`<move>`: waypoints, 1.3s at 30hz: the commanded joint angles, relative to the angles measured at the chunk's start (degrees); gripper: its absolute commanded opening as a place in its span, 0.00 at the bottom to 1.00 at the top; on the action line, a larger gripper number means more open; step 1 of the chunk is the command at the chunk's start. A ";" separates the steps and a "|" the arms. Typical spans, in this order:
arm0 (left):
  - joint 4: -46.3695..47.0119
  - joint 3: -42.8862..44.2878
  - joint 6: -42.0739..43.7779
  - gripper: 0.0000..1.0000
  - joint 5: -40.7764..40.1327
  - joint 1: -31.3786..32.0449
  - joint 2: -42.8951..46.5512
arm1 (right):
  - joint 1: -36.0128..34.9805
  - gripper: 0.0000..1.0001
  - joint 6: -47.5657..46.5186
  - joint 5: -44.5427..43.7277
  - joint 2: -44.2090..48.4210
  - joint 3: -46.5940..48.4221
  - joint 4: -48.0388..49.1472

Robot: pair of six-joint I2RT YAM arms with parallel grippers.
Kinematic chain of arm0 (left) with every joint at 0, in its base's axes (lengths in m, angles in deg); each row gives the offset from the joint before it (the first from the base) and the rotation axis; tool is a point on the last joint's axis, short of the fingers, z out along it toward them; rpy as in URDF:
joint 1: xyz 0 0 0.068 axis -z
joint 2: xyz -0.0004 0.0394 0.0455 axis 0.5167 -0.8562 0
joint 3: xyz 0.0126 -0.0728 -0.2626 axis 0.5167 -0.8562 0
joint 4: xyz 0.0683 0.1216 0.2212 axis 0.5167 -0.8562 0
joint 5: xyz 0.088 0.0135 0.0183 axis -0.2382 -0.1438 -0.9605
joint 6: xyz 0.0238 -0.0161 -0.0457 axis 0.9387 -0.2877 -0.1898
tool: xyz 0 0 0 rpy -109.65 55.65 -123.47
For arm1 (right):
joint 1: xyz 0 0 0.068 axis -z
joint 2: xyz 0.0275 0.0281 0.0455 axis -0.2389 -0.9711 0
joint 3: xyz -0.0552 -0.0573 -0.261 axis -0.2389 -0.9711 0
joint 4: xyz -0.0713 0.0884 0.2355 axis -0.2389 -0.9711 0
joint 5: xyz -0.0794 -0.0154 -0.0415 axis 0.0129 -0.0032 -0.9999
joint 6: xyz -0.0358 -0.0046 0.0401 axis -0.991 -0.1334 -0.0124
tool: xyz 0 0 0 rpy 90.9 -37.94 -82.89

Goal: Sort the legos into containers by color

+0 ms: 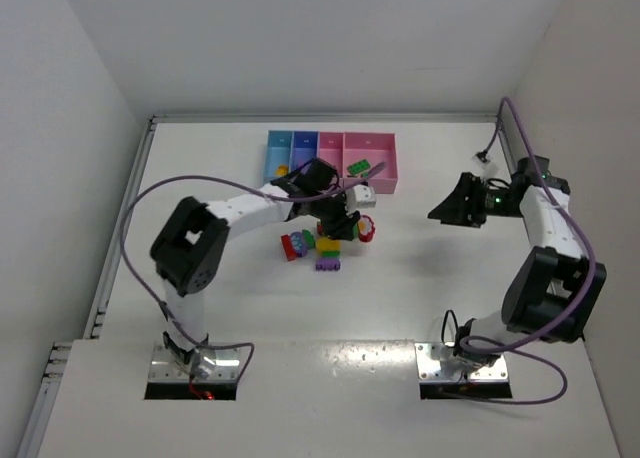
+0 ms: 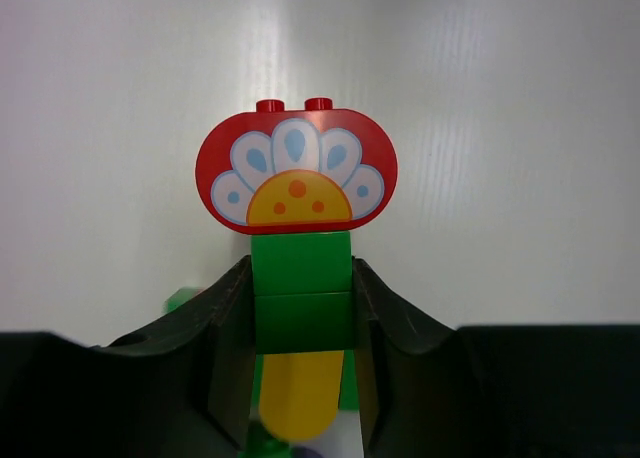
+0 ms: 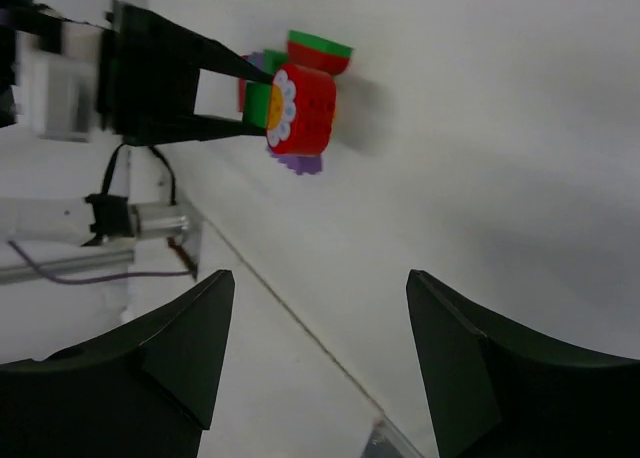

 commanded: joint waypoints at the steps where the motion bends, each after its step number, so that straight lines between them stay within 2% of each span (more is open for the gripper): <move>1: 11.25 -4.68 -8.92 0.21 -4.68 -0.86 14.62 | -7.22 0.70 5.01 13.13 -1.43 3.43 4.40; 5: 12.30 -8.38 -12.53 0.21 -7.34 -0.86 22.11 | -14.27 0.73 9.83 17.07 -9.41 9.92 7.20; 9: 12.31 -8.91 -14.47 0.21 -8.57 -0.33 25.03 | -19.64 0.75 12.05 20.34 -14.78 16.52 9.76; 13: 12.31 -8.91 -15.17 0.21 -8.57 -0.33 25.56 | -24.38 0.76 15.12 21.84 -17.34 21.88 12.48; 20: 12.31 -7.86 -15.17 0.21 -8.57 -0.33 25.56 | -30.27 0.78 16.18 21.14 -18.58 24.00 14.16; 25: 12.31 -6.81 -14.03 0.21 -8.57 -0.33 25.56 | -31.95 0.78 16.18 18.94 -19.63 22.86 14.16; 28: 12.31 -6.80 -14.03 0.21 -9.10 -0.33 25.56 | -32.48 0.74 16.18 18.94 -20.16 22.86 14.16; 38: 12.92 -8.03 -14.56 0.21 -13.31 -0.33 28.38 | -31.95 0.74 15.66 11.92 -23.85 24.44 13.02; 39: 13.44 -8.03 -14.56 0.21 -13.32 -0.33 28.38 | -31.95 0.71 15.66 11.91 -24.37 24.97 13.02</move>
